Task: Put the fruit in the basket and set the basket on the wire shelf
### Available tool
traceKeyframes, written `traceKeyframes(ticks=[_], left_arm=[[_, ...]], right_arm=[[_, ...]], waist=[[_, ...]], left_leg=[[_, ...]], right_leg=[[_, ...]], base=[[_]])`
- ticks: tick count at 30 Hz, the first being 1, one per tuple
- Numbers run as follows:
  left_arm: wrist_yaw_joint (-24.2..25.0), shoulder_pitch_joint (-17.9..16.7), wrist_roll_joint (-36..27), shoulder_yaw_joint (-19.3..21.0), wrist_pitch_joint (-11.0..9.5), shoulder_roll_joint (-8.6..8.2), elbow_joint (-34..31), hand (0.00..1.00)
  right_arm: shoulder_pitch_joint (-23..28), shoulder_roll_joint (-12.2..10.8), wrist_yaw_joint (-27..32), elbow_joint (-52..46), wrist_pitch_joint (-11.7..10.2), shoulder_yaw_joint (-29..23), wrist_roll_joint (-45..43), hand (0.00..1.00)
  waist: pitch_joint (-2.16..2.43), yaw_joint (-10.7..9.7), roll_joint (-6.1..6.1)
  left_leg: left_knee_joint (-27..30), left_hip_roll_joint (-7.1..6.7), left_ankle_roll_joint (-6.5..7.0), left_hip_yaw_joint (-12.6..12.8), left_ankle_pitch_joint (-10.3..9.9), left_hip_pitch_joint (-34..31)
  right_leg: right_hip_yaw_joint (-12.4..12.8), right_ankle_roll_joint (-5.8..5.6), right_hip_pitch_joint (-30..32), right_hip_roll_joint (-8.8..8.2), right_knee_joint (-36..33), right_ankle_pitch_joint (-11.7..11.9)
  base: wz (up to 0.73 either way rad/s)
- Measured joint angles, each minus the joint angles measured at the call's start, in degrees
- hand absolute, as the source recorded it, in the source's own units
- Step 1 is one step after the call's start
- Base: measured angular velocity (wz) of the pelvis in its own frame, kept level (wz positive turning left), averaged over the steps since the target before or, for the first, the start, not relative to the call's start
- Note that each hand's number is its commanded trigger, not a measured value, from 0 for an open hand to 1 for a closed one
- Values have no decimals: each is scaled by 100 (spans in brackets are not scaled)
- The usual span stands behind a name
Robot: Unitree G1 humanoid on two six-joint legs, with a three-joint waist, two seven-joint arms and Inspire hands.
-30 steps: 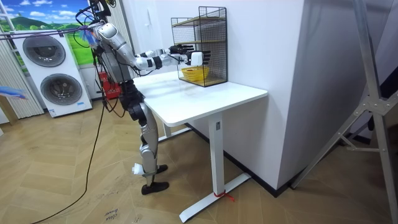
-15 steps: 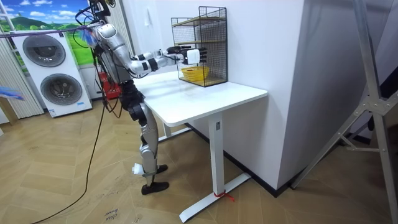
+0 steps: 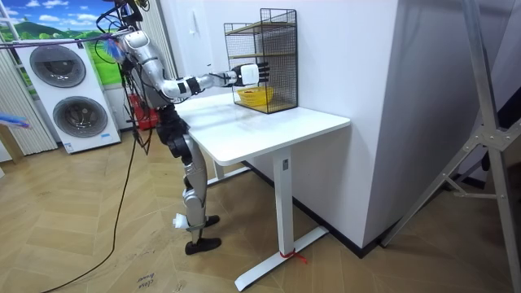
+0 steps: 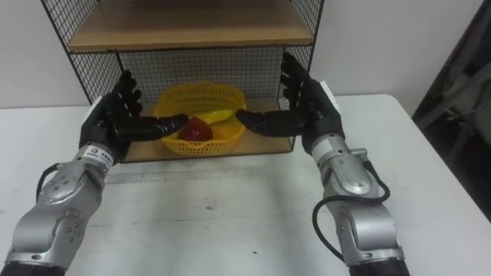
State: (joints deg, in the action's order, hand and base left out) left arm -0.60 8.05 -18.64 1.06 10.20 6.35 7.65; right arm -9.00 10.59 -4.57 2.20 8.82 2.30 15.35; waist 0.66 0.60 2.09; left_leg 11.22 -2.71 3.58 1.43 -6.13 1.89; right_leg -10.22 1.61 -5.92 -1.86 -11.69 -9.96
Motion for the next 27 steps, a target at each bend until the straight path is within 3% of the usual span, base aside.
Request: traceKeyframes(ticks=[7, 12, 16, 20, 23, 27], left_arm=[[0, -390, -213, -2, -11, 9, -509, 0], [125, -521, -213, -14, -148, 15, -1056, 0], [260, -698, -195, -5, -192, 6, -1113, 0], [395, -1223, -61, 30, -191, 53, -1456, 0], [411, -1488, 78, 305, -206, 75, -1924, 0], [412, -1795, 76, 524, -477, 115, -2440, 0]], right_arm=[[248, 79, -34, -240, -13, -118, 9, 0], [413, 79, -100, -709, -12, -122, -220, 0], [614, 80, -219, -1041, -9, -163, -291, 0], [846, 59, -251, -1126, -11, -333, -163, 0], [1129, 44, -308, -1353, -22, -626, -94, 0], [1661, 42, -470, -1798, -192, -780, 37, 0]], waist=[[-10, -7, 5], [-29, -4, -45], [-30, 26, -61], [-27, -20, -14], [-27, 3, 16], [-25, 90, 17]], left_leg=[[7, 0, -1, -2, -1, -44], [5, 2, -2, 13, 2, -64], [-55, 3, -11, 25, 18, -39], [-37, 5, -14, 15, 19, -62], [-33, 7, -18, 12, 16, -94], [-34, 10, -17, 24, 17, -121]], right_leg=[[67, -10, 37, 22, 14, 4], [72, -1, 75, 20, 9, 12], [79, -1, 84, 16, -1, 14], [57, -2, 92, 16, 3, 10], [55, -4, 104, 19, 15, 7], [24, -18, 112, 17, 44, 2]], base=[[0], [-2], [-6], [3], [4], [0]])
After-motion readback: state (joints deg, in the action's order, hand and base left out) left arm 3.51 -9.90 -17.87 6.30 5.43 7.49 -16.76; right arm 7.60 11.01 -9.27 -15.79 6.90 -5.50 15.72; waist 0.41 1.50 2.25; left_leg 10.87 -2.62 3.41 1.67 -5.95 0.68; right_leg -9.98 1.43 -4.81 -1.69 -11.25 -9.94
